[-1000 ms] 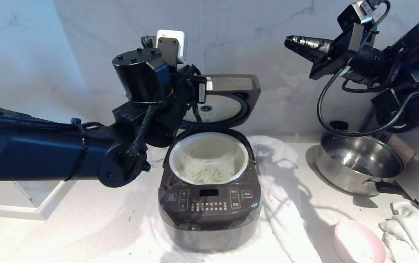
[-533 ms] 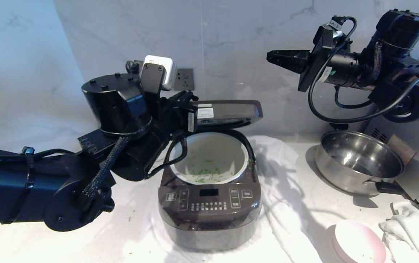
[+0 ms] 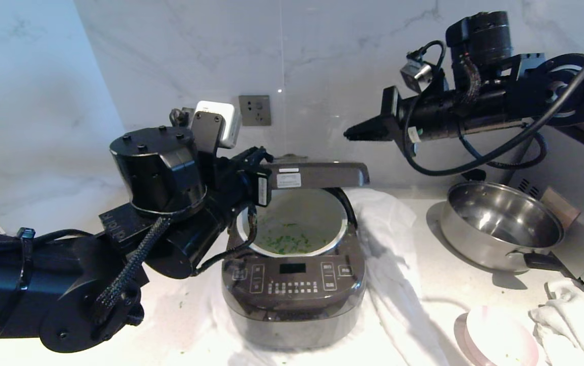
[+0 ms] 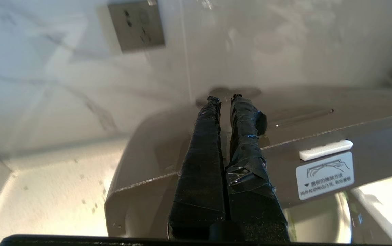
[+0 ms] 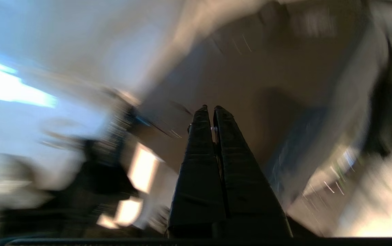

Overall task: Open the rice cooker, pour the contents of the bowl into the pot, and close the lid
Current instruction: Close the rice cooker

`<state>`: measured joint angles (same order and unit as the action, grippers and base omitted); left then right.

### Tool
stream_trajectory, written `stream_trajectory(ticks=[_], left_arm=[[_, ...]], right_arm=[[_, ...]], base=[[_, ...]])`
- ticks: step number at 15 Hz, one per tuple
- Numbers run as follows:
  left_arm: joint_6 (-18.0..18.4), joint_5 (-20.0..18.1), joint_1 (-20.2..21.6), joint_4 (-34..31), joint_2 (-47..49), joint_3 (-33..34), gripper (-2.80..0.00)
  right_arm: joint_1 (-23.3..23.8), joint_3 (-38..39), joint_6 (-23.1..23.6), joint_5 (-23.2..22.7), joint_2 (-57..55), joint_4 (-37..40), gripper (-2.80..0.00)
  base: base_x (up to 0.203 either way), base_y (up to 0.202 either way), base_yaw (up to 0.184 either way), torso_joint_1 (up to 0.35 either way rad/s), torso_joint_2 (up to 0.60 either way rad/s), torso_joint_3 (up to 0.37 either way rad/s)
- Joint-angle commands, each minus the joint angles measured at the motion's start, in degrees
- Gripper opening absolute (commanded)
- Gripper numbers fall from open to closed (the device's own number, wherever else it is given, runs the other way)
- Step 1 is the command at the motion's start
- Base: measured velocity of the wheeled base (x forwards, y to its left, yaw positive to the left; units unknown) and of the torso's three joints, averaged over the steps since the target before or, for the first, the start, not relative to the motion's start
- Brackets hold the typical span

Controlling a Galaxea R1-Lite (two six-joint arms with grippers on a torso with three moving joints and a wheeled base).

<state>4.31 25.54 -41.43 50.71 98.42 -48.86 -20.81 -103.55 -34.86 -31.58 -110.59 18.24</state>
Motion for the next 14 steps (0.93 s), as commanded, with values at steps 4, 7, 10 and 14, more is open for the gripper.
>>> stream_trajectory(ticks=[4, 7, 10, 14], left_arm=[[-4.02, 0.06, 0.01, 2.65, -0.86, 7.66, -2.80], [-3.96, 0.04, -0.15, 5.88, -0.51, 9.22, -2.80], [-4.05, 0.12, -0.15, 5.98, -0.78, 10.39, -2.80], [-3.96, 0.12, -1.46, 5.98, -0.78, 11.50, -2.80]], right_arm=[[-8.11, 3.28, 1.55, 1.06, -0.94, 3.65, -2.80], [-8.02, 6.69, 1.46, 1.26, -0.38, 3.66, -2.80], [-7.78, 13.61, 1.54, 2.02, 1.10, 2.99, -2.80], [-6.19, 19.86, 1.64, 3.57, 4.06, -0.02, -2.80]], base=[[0.000, 0.000, 0.000, 0.000, 0.00, 0.000], [0.000, 0.000, 0.000, 0.000, 0.00, 0.000], [0.000, 0.000, 0.000, 0.000, 0.00, 0.000], [0.000, 0.000, 0.000, 0.000, 0.00, 0.000]])
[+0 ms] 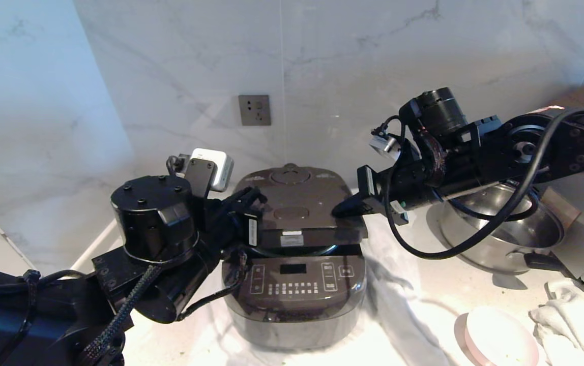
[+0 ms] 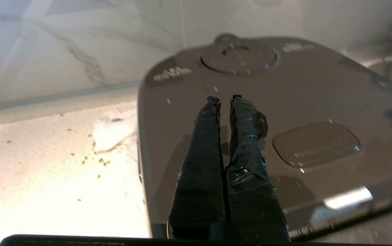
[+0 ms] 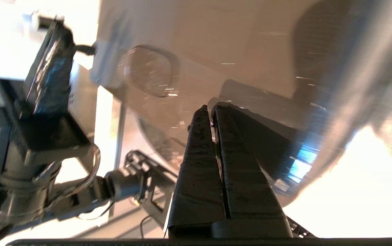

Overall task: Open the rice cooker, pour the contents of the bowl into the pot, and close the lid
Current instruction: Close the rice cooker

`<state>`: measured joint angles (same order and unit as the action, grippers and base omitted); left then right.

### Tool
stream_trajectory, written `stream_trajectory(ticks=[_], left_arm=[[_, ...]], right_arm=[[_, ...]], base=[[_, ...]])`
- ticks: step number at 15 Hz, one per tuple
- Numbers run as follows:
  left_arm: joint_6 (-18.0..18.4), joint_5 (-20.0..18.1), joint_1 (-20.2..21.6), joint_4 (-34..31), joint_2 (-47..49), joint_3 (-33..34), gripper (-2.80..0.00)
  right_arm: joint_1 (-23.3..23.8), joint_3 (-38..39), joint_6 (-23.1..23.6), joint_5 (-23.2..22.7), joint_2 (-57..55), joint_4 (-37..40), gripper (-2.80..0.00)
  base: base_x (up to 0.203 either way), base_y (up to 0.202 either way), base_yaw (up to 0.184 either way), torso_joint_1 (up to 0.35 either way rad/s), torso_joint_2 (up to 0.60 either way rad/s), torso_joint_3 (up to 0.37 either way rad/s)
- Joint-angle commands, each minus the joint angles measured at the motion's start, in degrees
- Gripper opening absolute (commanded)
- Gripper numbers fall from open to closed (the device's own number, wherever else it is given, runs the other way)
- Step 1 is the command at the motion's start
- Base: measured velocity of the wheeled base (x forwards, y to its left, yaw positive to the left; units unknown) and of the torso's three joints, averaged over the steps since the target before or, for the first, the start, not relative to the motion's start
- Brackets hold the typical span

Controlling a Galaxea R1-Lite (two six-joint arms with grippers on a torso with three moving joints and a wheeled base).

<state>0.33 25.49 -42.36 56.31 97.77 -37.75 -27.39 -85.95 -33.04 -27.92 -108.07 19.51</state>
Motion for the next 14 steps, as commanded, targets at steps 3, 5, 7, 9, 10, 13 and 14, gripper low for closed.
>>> stream_trajectory(ticks=[3, 5, 7, 9, 10, 13, 14], left_arm=[[0.16, 0.34, -1.03, 0.38, 0.09, 3.08, -2.80], [0.20, 0.49, -0.92, 0.38, -0.20, 4.86, -2.80], [0.37, 1.27, -0.97, 0.25, 0.41, 5.58, -2.80], [0.42, 1.49, -0.87, 0.21, 0.05, 5.93, -2.80], [0.45, 1.49, -0.72, 0.13, -0.23, 6.80, -2.80], [0.37, 1.49, -0.97, 0.29, -0.13, 8.32, -2.80], [0.37, 1.52, -0.88, 0.29, -0.43, 8.57, -2.80]], right_arm=[[1.00, 7.89, -0.21, 1.68, 2.81, -8.41, -2.80], [1.31, 10.78, -0.19, 1.78, 3.15, -8.77, -2.80], [1.53, 13.21, -0.20, 1.56, 3.02, -10.69, -2.80], [1.47, 15.63, -0.33, 1.65, 2.87, -14.93, -2.80], [1.47, 16.21, -0.36, 1.72, 2.94, -15.85, -2.80], [1.47, 17.06, -0.36, 1.73, 2.96, -15.90, -2.80], [1.47, 17.70, -0.29, 1.67, 3.04, -16.08, -2.80]], base=[[0.000, 0.000, 0.000, 0.000, 0.00, 0.000], [0.000, 0.000, 0.000, 0.000, 0.00, 0.000], [0.000, 0.000, 0.000, 0.000, 0.00, 0.000], [0.000, 0.000, 0.000, 0.000, 0.00, 0.000], [0.000, 0.000, 0.000, 0.000, 0.00, 0.000], [0.000, 0.000, 0.000, 0.000, 0.00, 0.000], [0.000, 0.000, 0.000, 0.000, 0.00, 0.000]])
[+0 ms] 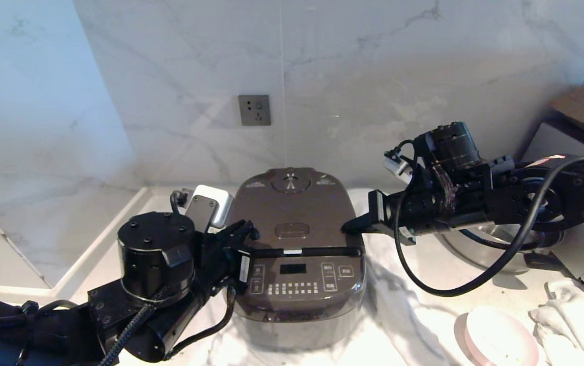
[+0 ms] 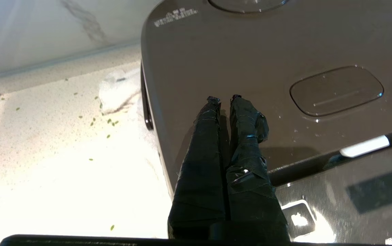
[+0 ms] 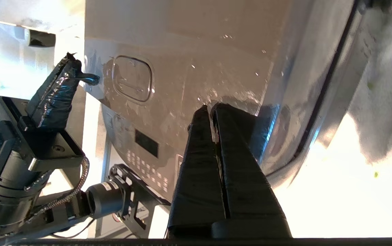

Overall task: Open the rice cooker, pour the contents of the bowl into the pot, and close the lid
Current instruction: Close the rice cooker

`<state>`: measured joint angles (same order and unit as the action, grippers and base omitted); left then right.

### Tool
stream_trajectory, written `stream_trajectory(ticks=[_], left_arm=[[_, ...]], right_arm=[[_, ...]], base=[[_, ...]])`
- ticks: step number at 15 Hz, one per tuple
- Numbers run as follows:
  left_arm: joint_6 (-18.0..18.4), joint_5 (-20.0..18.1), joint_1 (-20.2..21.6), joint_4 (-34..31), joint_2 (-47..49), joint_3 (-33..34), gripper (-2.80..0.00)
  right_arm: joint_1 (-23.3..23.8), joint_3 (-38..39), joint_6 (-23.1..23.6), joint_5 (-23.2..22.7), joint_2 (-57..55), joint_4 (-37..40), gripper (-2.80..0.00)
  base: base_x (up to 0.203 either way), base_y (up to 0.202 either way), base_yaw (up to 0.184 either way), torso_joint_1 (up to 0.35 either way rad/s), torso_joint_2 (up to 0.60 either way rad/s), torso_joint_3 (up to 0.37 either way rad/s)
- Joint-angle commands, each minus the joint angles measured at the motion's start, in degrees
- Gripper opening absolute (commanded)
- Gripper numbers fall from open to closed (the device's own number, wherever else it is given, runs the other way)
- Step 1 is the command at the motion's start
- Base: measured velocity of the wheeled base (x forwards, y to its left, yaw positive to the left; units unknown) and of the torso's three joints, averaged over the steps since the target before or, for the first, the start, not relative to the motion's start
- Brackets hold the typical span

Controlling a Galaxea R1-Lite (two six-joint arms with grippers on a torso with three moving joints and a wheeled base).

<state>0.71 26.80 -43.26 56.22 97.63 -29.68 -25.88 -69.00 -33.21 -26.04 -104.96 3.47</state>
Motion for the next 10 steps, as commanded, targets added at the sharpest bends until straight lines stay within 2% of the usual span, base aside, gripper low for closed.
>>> stream_trajectory(ticks=[1, 10], left_arm=[[0.00, 0.44, 0.11, 0.38, -0.66, 0.50, -2.80], [-0.27, 0.88, 0.71, 0.39, -3.24, 0.41, -2.80]], right_arm=[[-0.05, 1.41, -0.10, -0.24, -0.24, -0.29, -2.80], [-0.17, 8.02, -0.36, -0.24, -1.28, -6.45, -2.80]], base=[[0.000, 0.000, 0.000, 0.000, 0.00, 0.000], [0.000, 0.000, 0.000, 0.000, 0.00, 0.000]])
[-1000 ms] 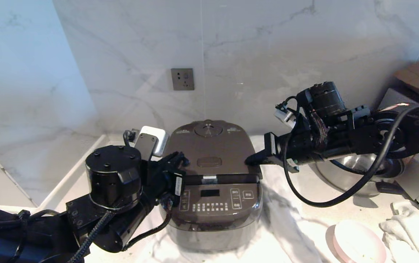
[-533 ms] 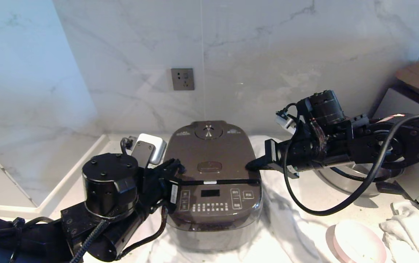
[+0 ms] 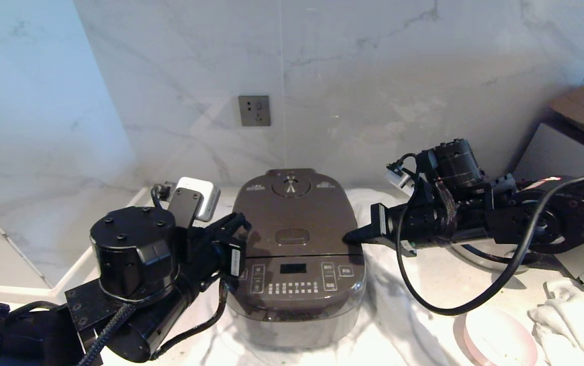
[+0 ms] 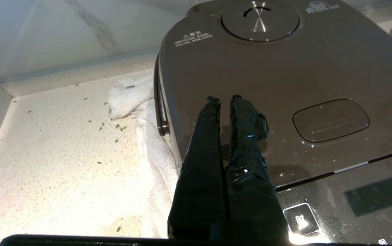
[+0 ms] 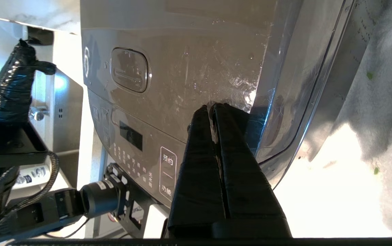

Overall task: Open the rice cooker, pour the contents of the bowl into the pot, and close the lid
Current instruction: Close the rice cooker

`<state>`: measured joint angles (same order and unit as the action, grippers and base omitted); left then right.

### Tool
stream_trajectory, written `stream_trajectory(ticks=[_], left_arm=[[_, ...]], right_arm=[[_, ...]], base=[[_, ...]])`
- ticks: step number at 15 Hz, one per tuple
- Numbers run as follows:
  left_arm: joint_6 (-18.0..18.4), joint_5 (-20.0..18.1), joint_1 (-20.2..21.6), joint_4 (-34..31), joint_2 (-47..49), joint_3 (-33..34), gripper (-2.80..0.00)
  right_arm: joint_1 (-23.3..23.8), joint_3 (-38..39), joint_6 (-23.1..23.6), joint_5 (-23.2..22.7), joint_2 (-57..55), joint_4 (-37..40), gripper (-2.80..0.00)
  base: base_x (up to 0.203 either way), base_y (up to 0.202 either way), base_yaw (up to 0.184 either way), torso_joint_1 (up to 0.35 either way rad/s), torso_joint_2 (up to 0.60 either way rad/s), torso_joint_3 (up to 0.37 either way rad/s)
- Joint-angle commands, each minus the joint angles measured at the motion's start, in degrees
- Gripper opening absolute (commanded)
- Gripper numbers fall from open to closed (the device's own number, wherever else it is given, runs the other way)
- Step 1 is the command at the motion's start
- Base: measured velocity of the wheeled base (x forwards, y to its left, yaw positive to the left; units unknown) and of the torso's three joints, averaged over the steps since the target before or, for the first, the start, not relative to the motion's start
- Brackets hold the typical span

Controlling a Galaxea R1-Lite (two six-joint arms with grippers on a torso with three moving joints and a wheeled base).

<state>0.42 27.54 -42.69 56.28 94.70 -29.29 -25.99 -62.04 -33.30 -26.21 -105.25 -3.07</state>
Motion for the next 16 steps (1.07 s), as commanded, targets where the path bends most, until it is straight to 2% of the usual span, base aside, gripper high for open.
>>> stream_trajectory(ticks=[1, 10, 16], left_arm=[[0.02, 0.15, 0.15, 0.32, -0.40, 0.03, -2.80], [-0.07, 0.15, 0.15, 0.32, -1.27, 0.29, -2.80], [-0.07, 0.15, 0.15, 0.32, -1.40, 0.20, -2.80]], right_arm=[[-0.03, 1.13, -0.27, -0.07, -1.26, 0.08, -2.80], [-0.03, 2.01, -0.27, -0.13, -2.81, 0.03, -2.80], [0.06, -4.30, -0.78, 0.11, 0.83, 0.69, -2.80]], base=[[0.000, 0.000, 0.000, 0.000, 0.00, 0.000], [0.000, 0.000, 0.000, 0.000, 0.00, 0.000], [0.000, 0.000, 0.000, 0.000, 0.00, 0.000]])
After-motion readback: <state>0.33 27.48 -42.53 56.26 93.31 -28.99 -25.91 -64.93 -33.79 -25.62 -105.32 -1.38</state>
